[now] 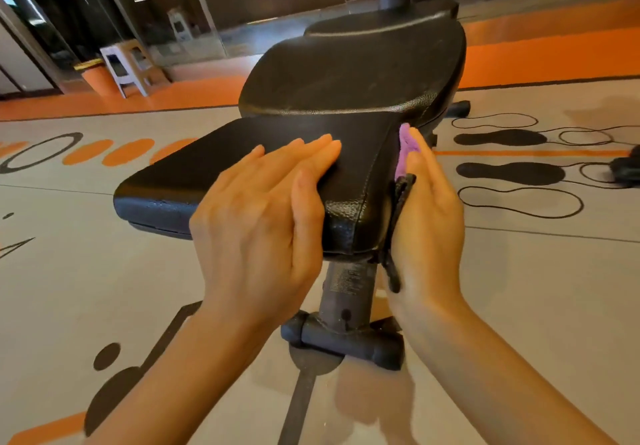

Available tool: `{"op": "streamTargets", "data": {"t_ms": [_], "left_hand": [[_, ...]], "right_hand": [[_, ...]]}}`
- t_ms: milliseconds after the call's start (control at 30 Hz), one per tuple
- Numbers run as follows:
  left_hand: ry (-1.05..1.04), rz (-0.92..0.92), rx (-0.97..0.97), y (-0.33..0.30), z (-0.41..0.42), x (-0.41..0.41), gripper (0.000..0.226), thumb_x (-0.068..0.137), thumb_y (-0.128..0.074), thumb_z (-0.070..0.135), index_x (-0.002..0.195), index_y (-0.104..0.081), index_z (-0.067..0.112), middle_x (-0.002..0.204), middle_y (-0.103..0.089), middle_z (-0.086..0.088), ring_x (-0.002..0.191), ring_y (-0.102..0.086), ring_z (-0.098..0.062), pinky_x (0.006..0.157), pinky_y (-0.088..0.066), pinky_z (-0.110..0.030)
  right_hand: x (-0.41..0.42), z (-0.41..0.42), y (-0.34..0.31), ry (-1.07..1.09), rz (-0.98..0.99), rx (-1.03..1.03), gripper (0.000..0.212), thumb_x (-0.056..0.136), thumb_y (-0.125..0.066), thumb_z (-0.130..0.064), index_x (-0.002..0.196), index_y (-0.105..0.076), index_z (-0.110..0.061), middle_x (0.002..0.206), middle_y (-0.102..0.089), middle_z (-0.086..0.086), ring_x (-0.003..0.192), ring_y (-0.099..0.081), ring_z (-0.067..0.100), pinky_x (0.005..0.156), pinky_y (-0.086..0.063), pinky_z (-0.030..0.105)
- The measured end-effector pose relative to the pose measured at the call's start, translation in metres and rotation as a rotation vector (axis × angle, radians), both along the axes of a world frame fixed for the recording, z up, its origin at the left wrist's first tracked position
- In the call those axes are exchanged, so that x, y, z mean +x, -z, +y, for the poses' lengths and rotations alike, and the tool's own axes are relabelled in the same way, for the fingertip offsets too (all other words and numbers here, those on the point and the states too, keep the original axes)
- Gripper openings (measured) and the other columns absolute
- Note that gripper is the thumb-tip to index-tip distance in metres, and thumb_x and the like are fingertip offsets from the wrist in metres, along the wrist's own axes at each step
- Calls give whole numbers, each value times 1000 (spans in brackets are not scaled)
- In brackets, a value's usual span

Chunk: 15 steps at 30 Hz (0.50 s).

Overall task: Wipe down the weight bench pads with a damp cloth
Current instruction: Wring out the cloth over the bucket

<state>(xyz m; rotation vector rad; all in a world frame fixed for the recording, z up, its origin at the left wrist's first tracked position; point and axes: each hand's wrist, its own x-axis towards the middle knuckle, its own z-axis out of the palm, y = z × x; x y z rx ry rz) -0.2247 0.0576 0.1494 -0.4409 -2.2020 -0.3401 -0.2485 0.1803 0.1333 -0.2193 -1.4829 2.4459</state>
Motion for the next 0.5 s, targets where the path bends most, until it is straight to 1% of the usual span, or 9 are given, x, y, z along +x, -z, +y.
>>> {"op": "streamTargets", "data": {"t_ms": [67,133,200,233,267,333,400,467,500], "left_hand": [[17,-19,3,-2,0,0,47,104,-22,26,128,-62,20,126,-54,13,122,-57,-11,112,-35,-30],[17,-82,-8,-6,0,1,45,104,-25,25,127,-63,20,130,-59,9,125,-56,-12,112,-34,-29],[28,-172,-23,-12,-1,5,44,104,-27,25,129,-63,18,131,-63,3,128,-55,-14,112,-36,-32],[37,-223,-25,-16,-2,6,44,104,-28,26,130,-62,18,133,-63,1,128,-55,-15,112,-36,-33],[45,-276,-30,-21,-3,9,44,103,-28,28,131,-61,17,134,-61,0,130,-54,-15,113,-36,-34],[63,-408,-55,-31,-5,12,45,103,-28,30,135,-57,17,140,-57,-1,135,-49,-17,115,-31,-36],[80,-567,-85,-40,-8,17,49,102,-27,35,142,-49,17,148,-48,-1,143,-37,-19,119,-21,-35],[114,-719,-85,-47,-12,27,55,101,-23,41,148,-39,18,157,-34,0,150,-20,-20,123,-13,-37],[135,-766,-83,-50,-14,35,57,101,-23,42,150,-35,17,160,-28,-1,151,-14,-21,123,-11,-39]], "right_hand": [[20,-3,-6,-28,-65,-25,34,101,-40,-33,132,-53,-41,131,-59,-15,115,-60,5,90,-55,30],[38,-6,-17,-40,-141,-31,33,100,-42,-34,130,-54,-42,121,-65,-14,102,-67,5,79,-59,27],[51,-9,-29,-29,-226,-53,32,99,-43,-34,127,-57,-40,106,-71,-16,92,-70,2,73,-59,24],[57,-11,-36,-19,-272,-63,32,99,-44,-33,126,-59,-39,100,-72,-17,89,-70,2,73,-59,25],[62,-13,-43,-6,-318,-77,31,99,-44,-33,125,-59,-38,99,-73,-16,89,-70,3,77,-59,27],[72,-19,-57,17,-417,-71,32,99,-43,-31,126,-59,-38,105,-72,-10,96,-70,8,87,-57,33],[81,-23,-69,25,-522,49,33,99,-44,-30,129,-57,-37,116,-68,-8,106,-65,14,96,-51,37],[91,-28,-84,50,-617,134,36,98,-47,-27,132,-54,-36,115,-66,-9,107,-63,13,95,-49,34],[97,-30,-92,61,-643,152,37,97,-49,-25,133,-53,-34,111,-66,-10,101,-65,9,91,-51,30]]}}
